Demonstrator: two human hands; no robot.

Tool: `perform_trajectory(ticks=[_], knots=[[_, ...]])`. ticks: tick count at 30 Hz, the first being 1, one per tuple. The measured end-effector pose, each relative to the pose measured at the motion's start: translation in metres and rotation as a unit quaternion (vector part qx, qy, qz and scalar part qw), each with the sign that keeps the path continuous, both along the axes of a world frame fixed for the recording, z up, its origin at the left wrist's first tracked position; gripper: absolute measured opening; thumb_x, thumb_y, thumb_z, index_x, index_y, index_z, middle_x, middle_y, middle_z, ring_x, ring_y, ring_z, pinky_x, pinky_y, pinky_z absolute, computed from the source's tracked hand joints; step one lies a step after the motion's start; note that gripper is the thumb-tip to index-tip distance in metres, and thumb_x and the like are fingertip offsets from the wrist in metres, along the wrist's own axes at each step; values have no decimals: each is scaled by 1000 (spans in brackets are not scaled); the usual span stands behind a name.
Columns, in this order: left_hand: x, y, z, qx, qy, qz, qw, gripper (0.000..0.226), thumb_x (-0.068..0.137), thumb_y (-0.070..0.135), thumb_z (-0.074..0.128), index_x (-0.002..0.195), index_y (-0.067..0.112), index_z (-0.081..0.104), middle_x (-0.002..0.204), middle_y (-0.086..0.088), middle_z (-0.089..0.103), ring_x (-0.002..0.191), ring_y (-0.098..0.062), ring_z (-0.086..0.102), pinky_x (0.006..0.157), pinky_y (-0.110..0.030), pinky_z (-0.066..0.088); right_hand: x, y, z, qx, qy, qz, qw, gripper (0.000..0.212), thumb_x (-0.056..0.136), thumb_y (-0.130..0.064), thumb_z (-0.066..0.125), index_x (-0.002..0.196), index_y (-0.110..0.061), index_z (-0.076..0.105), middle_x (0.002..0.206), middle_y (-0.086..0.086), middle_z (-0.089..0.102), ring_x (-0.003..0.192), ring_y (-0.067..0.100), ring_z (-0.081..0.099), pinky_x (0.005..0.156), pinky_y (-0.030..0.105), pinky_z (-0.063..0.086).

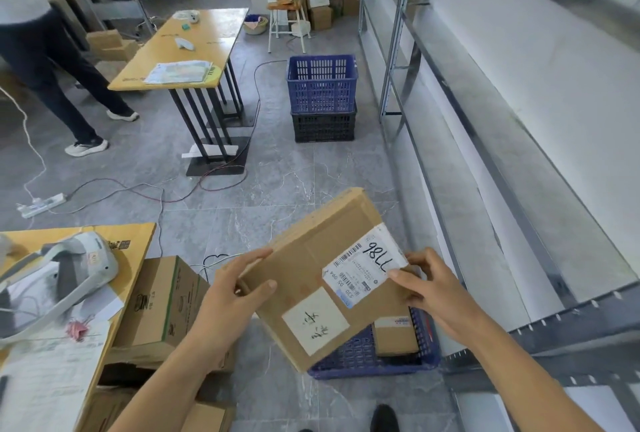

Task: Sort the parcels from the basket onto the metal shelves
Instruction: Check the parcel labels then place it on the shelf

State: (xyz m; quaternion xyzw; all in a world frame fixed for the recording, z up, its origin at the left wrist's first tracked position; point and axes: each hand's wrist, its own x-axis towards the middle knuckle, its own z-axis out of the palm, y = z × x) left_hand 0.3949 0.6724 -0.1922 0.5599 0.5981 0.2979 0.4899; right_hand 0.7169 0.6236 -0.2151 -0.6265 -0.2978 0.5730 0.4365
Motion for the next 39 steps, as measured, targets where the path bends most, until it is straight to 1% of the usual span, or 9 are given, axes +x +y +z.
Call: perform_trajectory(ticks=[5,9,14,17,22,25,30,35,39], knots=[[16,5,14,-41,-105,129,985,59,86,15,83,140,19,58,133,0,71,124,-21,68,105,-42,54,-2,-8,4,-1,-13,59,998,63,88,-24,78,136,-54,52,125,-2,71,108,25,75,82,49,65],[19,7,22,-88,-53,74,992,40,101,32,64,138,44,56,118,6,78,112,-21,74,99,-48,58,-4,-15,10,-40,-89,176,980,45,95,-47,67,124,-76,48,127,-26,67,114,12,71,91,41,61],[11,3,10,-190,-86,-13,978,47,110,40,44,143,72,35,126,19,76,121,-17,70,92,-48,58,-4,-14,8,6,-38,74,997,29,96,-31,67,123,-43,66,124,-12,76,107,3,73,86,31,60],[8,0,1,-231,-100,-40,967,50,110,45,38,141,81,23,128,20,75,123,-21,69,99,-68,54,-4,-14,5,8,-54,38,998,24,97,-20,68,121,-21,64,128,-1,74,106,9,75,81,29,61],[-4,-2,-2,-252,-86,-68,962,47,107,51,42,131,89,25,129,19,74,120,-25,72,88,-72,58,5,-13,13,9,-53,34,998,67,97,-28,67,149,-50,31,116,-2,79,107,20,73,102,54,53],[-5,-1,0,-212,-87,-57,972,42,108,45,46,129,81,41,131,24,71,113,-14,75,98,-63,58,9,-9,22,1,-30,52,998,86,99,-33,64,143,-73,2,102,-6,83,98,28,77,82,52,62],[0,9,9,-125,-57,-23,990,36,105,25,58,119,58,66,130,14,71,104,-16,77,89,-47,63,6,-14,17,-5,-58,46,997,31,91,-35,73,122,-31,65,114,16,73,93,36,79,82,61,63],[8,11,20,-50,-87,23,995,34,77,35,76,109,48,74,126,-9,71,116,-31,70,92,-44,56,0,-26,5,-10,-64,42,997,45,72,-43,82,99,-11,65,120,18,68,94,35,79,83,56,64],[20,11,17,-7,-93,61,994,40,83,33,74,115,56,68,139,-2,58,126,-29,60,106,-52,51,-4,-30,-11,6,-90,77,993,54,63,-69,85,92,-29,64,127,-7,72,109,27,75,92,58,60]])
